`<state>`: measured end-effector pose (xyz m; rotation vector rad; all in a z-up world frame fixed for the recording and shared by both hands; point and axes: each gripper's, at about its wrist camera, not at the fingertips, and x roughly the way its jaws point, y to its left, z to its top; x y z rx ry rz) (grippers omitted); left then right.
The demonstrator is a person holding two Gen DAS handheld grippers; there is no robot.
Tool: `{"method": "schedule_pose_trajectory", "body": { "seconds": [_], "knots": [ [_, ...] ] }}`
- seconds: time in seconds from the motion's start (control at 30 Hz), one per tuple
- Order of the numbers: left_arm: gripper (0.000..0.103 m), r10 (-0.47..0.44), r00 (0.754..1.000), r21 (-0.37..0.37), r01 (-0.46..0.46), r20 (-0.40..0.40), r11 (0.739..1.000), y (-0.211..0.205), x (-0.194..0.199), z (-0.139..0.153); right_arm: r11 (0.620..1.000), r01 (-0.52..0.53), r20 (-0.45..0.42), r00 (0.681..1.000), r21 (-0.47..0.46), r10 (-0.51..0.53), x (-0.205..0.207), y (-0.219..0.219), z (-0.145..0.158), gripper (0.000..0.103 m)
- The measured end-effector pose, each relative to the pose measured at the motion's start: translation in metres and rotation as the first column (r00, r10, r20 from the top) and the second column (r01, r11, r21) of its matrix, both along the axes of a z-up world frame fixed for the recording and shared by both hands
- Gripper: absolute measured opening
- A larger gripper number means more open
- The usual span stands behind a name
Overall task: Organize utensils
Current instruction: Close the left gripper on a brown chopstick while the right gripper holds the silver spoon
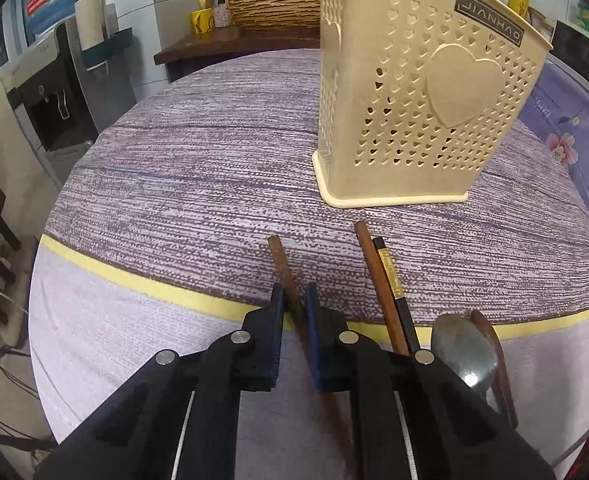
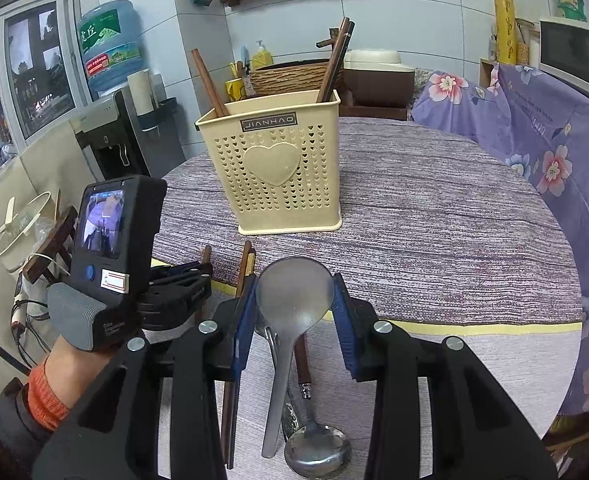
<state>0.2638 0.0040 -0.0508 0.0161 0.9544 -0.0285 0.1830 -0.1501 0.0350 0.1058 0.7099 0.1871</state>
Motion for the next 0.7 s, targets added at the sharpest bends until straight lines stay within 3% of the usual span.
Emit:
{"method": "schedule_pose_trajectory", "body": {
  "seconds": [0.13, 0.4, 0.7],
  "knots": [
    [0.011, -0.004, 1.0, 0.012, 0.004, 0.012, 1.0, -0.002, -0.002, 0.0, 1.0, 0.005, 0.001, 1.0, -0.006, -0.005, 0.001, 0.0, 0.0, 0.037],
    [0.008, 0.002, 1.0, -0.043, -0.001, 0.015, 0.999, 0.004, -0.003, 0.002, 1.0, -0.002, 0.001, 1.0, 0.0, 0.002, 0.002, 0.001, 0.0, 0.037],
    [0.008, -0.015, 0.996, -0.129, 0.026, 0.085, 0.991, 0.015, -0.023, 0.032, 1.0, -0.009, 0.016, 1.0, 0.013, 0.009, 0.001, -0.002, 0.0, 0.037]
  ]
}}
